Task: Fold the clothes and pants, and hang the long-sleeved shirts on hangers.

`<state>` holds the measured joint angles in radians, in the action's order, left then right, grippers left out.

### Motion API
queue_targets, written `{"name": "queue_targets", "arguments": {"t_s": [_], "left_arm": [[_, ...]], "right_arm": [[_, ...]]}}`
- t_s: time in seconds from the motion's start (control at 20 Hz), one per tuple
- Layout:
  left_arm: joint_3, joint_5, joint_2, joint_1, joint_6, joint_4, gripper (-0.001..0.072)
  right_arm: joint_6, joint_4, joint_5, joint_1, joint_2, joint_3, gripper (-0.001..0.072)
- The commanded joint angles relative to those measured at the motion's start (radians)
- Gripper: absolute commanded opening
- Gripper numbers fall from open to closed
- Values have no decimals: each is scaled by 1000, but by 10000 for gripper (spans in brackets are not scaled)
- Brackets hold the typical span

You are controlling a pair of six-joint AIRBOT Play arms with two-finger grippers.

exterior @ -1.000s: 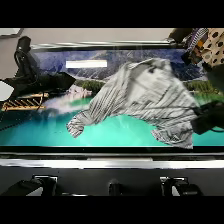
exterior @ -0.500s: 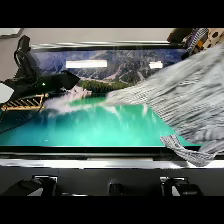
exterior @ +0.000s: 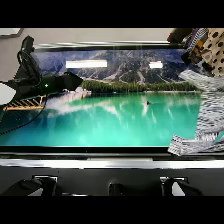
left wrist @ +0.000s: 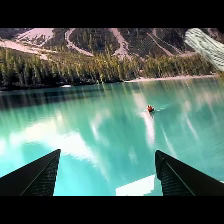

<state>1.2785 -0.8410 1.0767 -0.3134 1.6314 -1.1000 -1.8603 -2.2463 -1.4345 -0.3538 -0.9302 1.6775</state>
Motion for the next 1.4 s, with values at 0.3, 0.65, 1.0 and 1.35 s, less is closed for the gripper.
{"name": "queue_targets", "arguments": {"t_s": [0.3, 0.65, 1.0, 1.35], "left_arm": [[0, 0, 0, -1, 0, 0, 666], [0, 0, 1, -1, 1, 0, 666], [0, 0, 1, -1, 1, 0, 666], [0, 1, 1, -2, 24, 0, 666]], "right_arm": [[-5, 112, 213, -261, -179, 262, 19], [-78, 37, 364, -261, -240, 330, 19], [-146, -108, 442, -262, -241, 330, 19], [-198, 25, 507, -485, -242, 332, 19]]}}
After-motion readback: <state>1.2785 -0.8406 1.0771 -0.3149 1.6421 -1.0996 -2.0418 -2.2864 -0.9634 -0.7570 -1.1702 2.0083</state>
